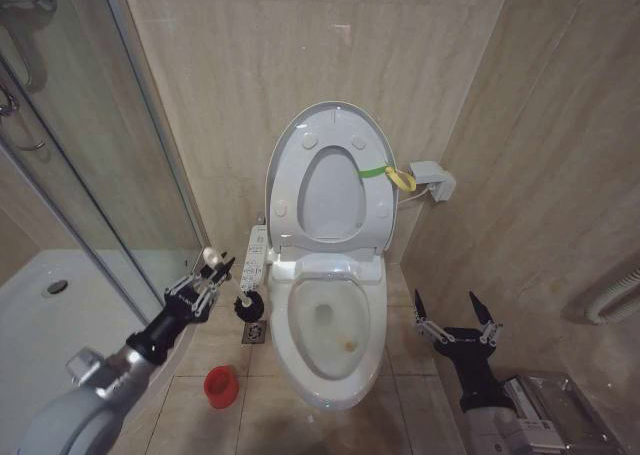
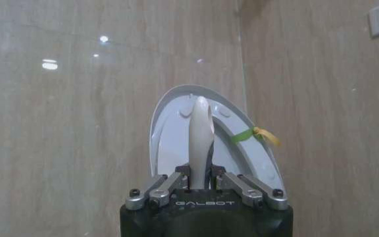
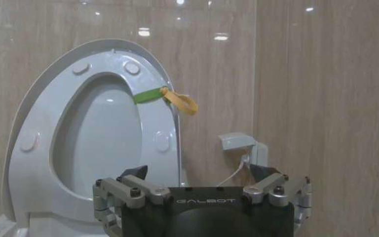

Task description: Open the toilet lid, clean the toilet bowl with a toilet brush, close the toilet lid, and flush.

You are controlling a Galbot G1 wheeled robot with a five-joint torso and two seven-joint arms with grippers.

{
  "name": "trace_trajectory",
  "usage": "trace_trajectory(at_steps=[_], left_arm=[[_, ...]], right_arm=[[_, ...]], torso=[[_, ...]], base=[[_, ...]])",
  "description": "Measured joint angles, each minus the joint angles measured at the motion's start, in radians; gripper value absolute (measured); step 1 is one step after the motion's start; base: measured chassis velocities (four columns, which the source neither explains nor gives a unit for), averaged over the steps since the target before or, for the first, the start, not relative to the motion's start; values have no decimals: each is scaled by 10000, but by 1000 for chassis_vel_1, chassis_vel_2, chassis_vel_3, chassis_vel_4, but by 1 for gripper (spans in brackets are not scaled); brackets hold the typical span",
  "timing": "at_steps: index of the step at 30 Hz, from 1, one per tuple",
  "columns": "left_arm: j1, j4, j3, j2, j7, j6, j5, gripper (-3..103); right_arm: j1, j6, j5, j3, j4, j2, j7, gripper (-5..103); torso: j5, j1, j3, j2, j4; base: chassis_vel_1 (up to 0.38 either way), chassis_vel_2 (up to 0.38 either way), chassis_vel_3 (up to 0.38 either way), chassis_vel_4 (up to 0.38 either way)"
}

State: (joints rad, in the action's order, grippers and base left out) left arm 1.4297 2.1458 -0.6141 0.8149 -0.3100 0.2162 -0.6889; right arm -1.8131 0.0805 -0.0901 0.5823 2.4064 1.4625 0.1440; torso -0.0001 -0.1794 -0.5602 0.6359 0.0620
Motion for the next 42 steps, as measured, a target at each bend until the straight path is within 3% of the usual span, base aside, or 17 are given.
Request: trace_trajectory(at_steps=[6,12,19,32,36,42], left_arm=[[-1272,-792,1303,-369,-672,256,-811,19],[-1933,-1193,2372,-372,-1039,321,-1170,19],[-3084,-1975,3707,-282,-1628,804,-1563,19],[-5402,-4187,6003,23,-1895,1240,-1789,19],[-5717,-4442,6277,103,-1929,1257,-1820,19],[-6767,-5770,7323,624,-2077,1417,-1821,19]], right_arm=[[0,0,0,0,0,0,0,100],[0,0,0,-1,0,0,-1,100],[0,0,0,0,0,0,-1,100],[0,0,0,0,0,0,0,100],[0,0,0,0,0,0,0,100],[0,0,0,0,0,0,0,100]], torso=[[0,0,0,0,1],[0,0,0,0,1],[1,0,1,0,-1],[1,0,1,0,0],[1,0,1,0,2],[0,1,1,0,0]], base=[[0,0,0,0],[0,0,0,0],[0,0,0,0],[0,0,0,0],[0,0,0,0],[0,0,0,0]])
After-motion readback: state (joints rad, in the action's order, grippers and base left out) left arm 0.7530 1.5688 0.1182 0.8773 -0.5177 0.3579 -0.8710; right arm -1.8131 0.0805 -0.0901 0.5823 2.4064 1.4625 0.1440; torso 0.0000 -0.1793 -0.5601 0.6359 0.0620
